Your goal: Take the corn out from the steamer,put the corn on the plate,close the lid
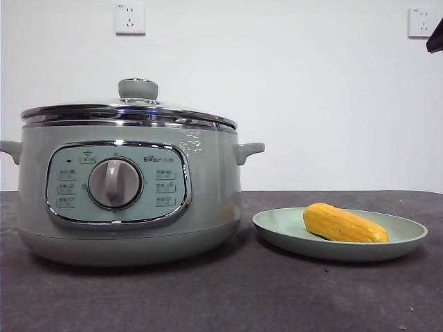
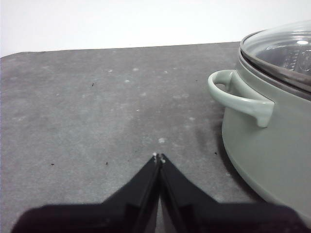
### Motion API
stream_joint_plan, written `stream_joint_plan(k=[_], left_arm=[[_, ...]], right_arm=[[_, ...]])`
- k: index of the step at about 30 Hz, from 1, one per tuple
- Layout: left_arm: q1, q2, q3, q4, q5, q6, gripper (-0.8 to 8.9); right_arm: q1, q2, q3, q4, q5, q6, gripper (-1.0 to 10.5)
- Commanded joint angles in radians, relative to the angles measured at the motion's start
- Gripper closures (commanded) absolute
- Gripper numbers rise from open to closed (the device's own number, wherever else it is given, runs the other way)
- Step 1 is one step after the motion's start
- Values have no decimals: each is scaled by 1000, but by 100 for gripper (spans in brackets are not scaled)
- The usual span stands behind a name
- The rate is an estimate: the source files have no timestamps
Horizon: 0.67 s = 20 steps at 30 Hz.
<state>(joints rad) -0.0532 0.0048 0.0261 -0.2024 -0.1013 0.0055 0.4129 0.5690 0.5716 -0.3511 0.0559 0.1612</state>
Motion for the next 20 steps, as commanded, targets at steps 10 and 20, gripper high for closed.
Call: stream_joint_plan(k=[10, 20], left_arm=[[3, -3, -13, -1, 0, -10, 816], [2, -3, -13, -1, 1, -10, 816]], right_arm=[[-85, -136, -105, 69, 51, -249, 945], [-341, -442, -393, 202, -116, -248, 945]])
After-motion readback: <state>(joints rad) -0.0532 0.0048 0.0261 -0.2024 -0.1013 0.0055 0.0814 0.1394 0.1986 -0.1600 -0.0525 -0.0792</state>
